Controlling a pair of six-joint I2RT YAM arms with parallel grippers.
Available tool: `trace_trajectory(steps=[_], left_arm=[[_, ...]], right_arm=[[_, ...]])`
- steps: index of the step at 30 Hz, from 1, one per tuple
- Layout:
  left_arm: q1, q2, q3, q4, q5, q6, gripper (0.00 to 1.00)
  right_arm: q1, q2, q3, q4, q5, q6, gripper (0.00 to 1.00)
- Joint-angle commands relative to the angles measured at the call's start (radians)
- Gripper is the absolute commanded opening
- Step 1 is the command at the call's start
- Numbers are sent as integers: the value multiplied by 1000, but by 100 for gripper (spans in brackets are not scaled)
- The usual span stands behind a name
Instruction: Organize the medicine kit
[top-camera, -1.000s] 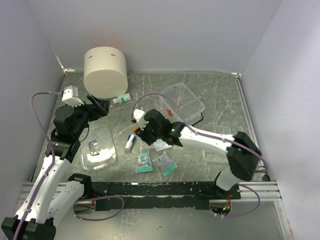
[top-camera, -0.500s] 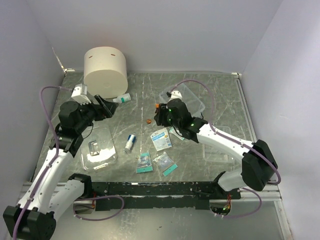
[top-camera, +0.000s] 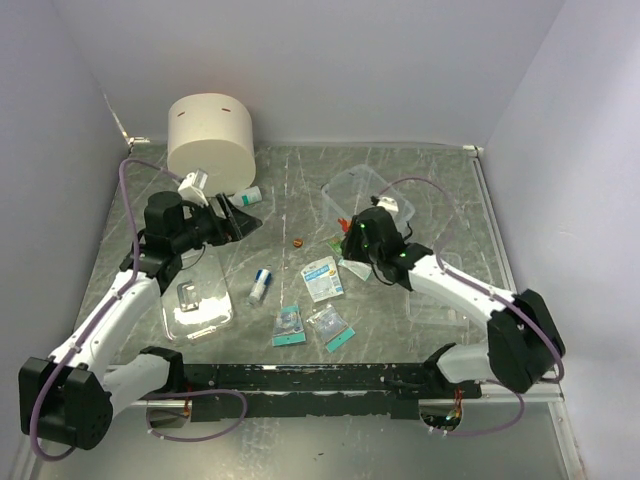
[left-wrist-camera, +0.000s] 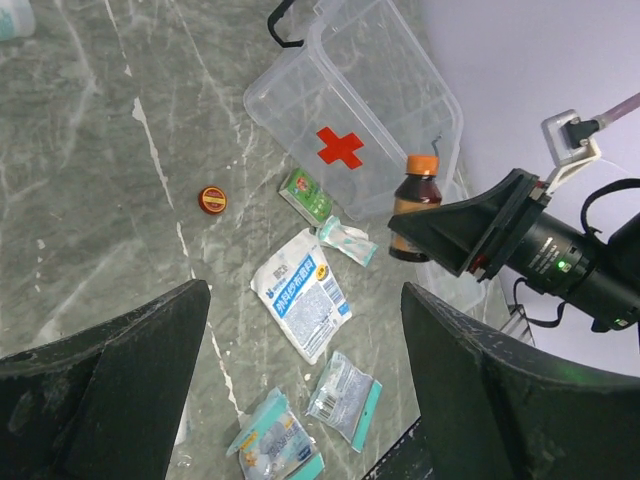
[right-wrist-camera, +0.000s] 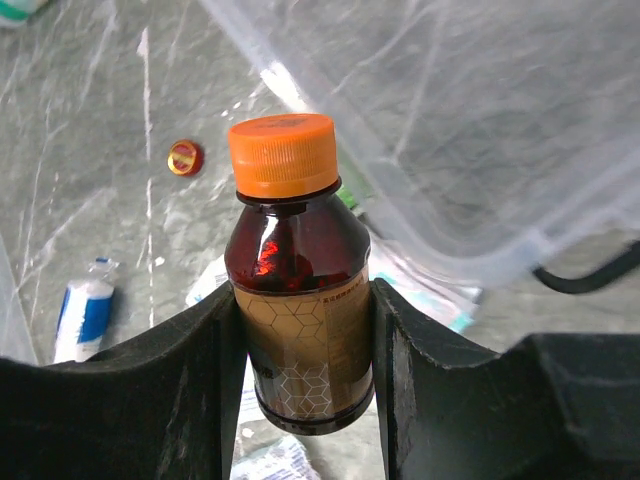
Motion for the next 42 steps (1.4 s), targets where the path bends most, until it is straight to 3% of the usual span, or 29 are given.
trace_trajectory(steps=[1,9,17,20,27,32,38,42], left_arm=[[-13,14,26,95,33,-8,88],[-13,87,113,36,49,92,88],[-13,132,165,-30,26,108,90],[-12,146,190,-101,-36,71,99],[-11,150,243,-253,-81,128,100],[-10,159,244,-254,-41,188,100],[-11,174,236,-235,14,196,95],[-11,177,233,-232,22,198,94]], right_arm=[[-47,-107,-7,-59,93,-1,33],[-87,-107,52,-160,128,10,34],[-88,-42,300,-250,32,149,36],[-89,15,342,-210,103,205,37],[-116,204,456,-175,297,234,37],[-162,327,524,-151,258,228,37],[-203,532,669,-240,153,303,35],[-204,575,692,-258,97,310,34]])
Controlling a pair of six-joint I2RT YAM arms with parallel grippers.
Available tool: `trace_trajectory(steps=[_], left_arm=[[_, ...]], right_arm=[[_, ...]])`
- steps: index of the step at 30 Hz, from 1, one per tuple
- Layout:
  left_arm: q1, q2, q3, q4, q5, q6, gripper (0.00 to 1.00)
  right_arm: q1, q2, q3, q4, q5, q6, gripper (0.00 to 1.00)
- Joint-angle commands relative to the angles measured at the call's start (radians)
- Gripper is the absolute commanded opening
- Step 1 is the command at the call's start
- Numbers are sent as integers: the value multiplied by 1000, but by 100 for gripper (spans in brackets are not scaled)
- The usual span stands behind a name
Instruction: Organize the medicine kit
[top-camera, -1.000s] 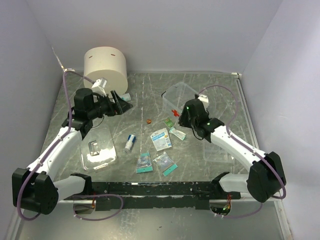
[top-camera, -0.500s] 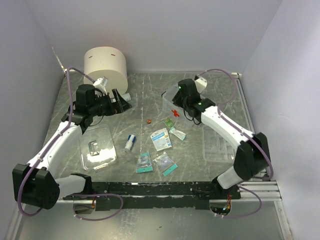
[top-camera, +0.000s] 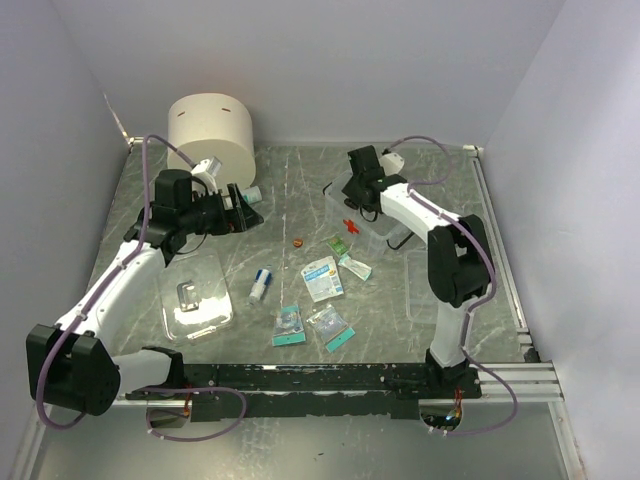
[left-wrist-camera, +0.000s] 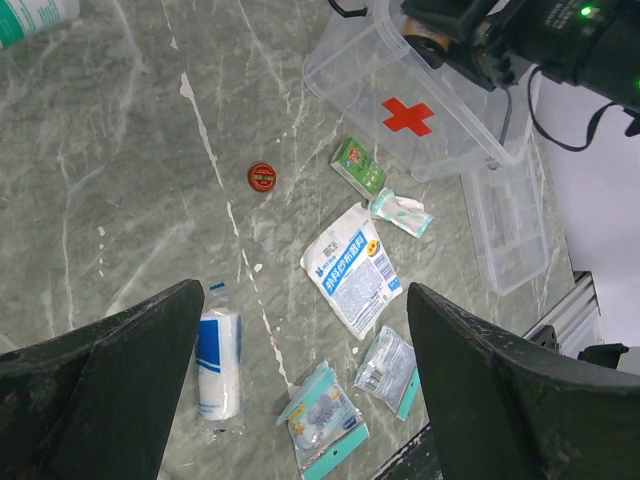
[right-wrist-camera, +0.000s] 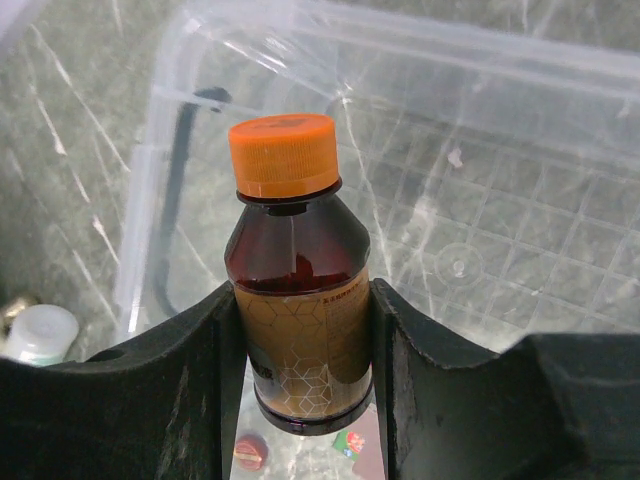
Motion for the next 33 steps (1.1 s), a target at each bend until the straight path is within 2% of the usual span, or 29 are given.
trace_trajectory(steps=[1,7,14,17,21,26,33], left_arm=[[-5,7,17,7,33,22,93],[-5,16,15,16,40,15,93],[-4,10,6,25,41,7,92],[-5,11,4,29,43,5,92],[-4,12,2,35,45,-2,92],[-4,5,2,26,27,5,92],[-5,5,2,24,23,4,92]], right_arm=[[-3,19,16,-17,-71,27,34],[-6,54,25,-21,-182,-6,35],[-4,42,-35,-1,-300,-1,35],[0,25,-71,21,-293,18,36],[9,65,-48,21,-277,33,45],[20,134,4,26,-281,34,47],[28,151,4,39,-279,31,49]])
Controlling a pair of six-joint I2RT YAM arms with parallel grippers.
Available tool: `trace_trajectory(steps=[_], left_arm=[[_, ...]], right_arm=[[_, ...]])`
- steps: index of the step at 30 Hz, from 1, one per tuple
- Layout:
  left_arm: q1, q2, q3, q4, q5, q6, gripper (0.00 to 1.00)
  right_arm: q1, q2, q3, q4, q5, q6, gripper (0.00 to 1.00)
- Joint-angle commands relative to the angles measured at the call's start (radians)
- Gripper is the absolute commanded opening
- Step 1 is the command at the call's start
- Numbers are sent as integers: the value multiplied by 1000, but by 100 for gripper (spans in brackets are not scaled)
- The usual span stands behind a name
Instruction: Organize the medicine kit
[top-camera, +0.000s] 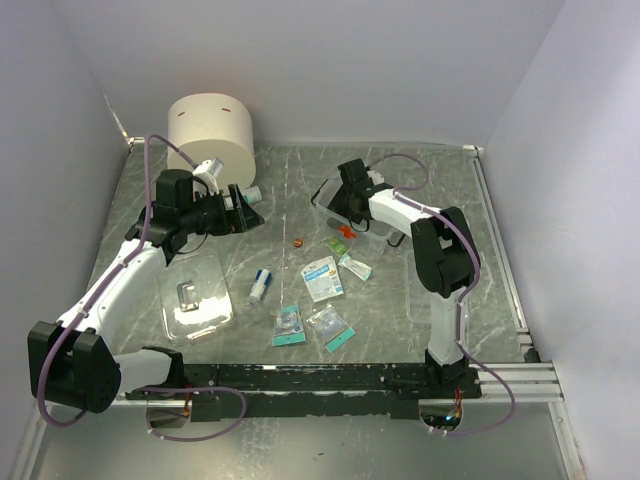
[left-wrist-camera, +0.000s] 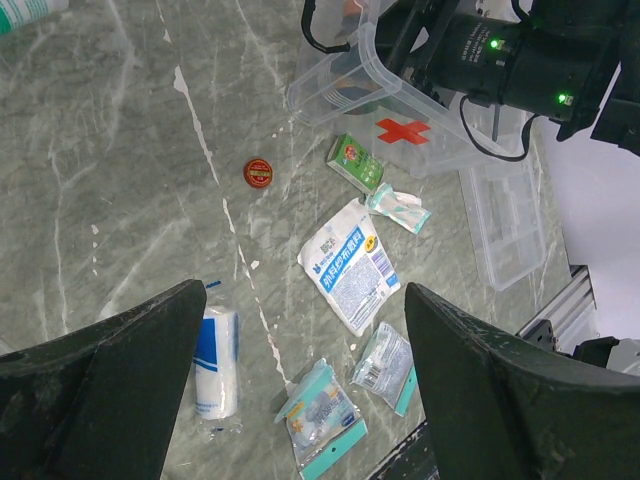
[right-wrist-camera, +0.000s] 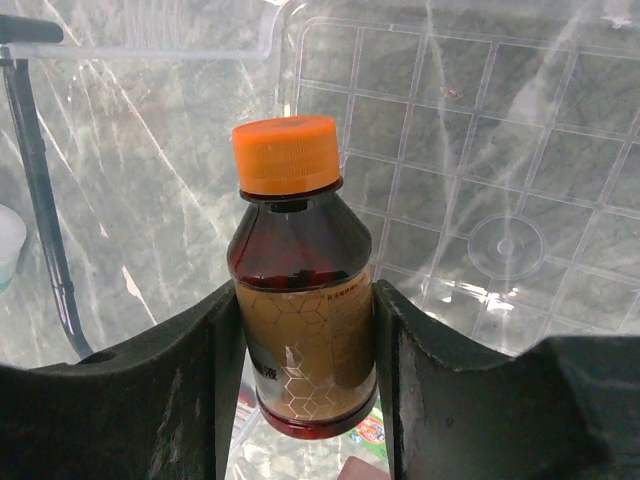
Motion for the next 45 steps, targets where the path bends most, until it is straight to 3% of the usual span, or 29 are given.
trace_trajectory(steps=[1,6,11,20,28,33,45], left_arm=[[-5,-9,3,23,1,2,92],[-5,-8,4,17,-7,3,92],[-5,-11,4,17,-11,4,92],[-5,-11,-1,19,-12,-1,91],[-4,-17,5,12,-20,10,92],[-5,-15,8,12,-14,22,92],[-6,-45,5,4,-94,25,94]], right_arm=[[7,18,21,20,-16,8,51],[9,18,15,38,-44,8,61],[9,-15,0,48,-40,2,62],[10,-22,-1,48,-52,-47,41],[12,-86,-15,32,-71,-71,40],[10,-135,-29,33,-47,-102,64],[9,-386,-120,62,-61,-269,63]])
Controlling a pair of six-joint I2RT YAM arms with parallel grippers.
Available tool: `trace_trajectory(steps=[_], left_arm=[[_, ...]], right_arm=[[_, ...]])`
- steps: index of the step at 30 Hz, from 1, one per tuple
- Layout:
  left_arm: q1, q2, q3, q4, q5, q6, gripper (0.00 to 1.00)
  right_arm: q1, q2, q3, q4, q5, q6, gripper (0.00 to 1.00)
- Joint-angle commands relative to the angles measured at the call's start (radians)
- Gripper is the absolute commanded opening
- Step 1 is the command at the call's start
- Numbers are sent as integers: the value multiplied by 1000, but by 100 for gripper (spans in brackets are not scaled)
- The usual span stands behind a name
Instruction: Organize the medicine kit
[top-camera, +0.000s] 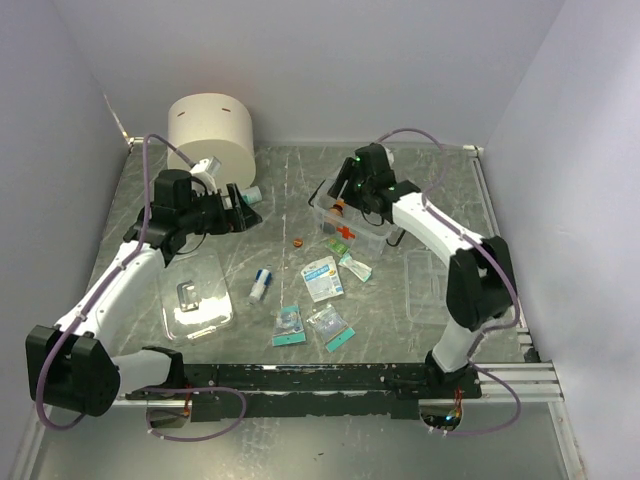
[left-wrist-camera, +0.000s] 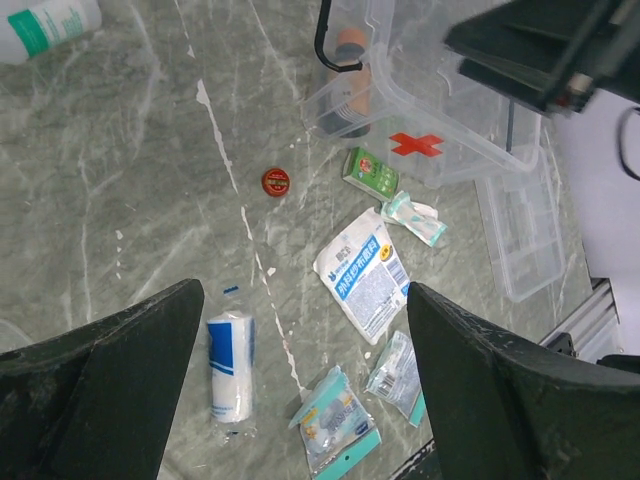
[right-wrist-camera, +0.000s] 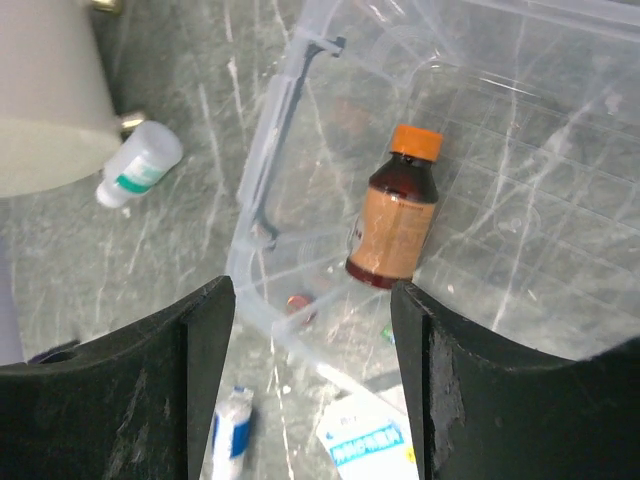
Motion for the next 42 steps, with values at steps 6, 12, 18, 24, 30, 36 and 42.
trace_trajectory(steps=[6,12,18,24,30,36,42], left_arm=[[-6,-71,-16,-2,-253,-92,91],[-6,-74,-105,59,-600,-305,84],[-9,24,-179,218,-765,-544,71],[-18,227,-176,404,-834,-814,70],[-18,419,-74,464,-878,-992,75],[-22,522,-2,476,-976,-1159,78],[-21,598,13,493,-967,-1277,67]], right_arm=[[11,-289,-217,129,-124,-154,61],[28,-421,-407,265,-164,-142,60],[27,-464,-491,305,-171,-126,58],[27,-481,-539,342,-192,-98,55],[28,-505,-564,337,-191,-96,54],[28,-506,-577,332,-194,-107,53],[28,-508,-580,318,-166,-102,51]])
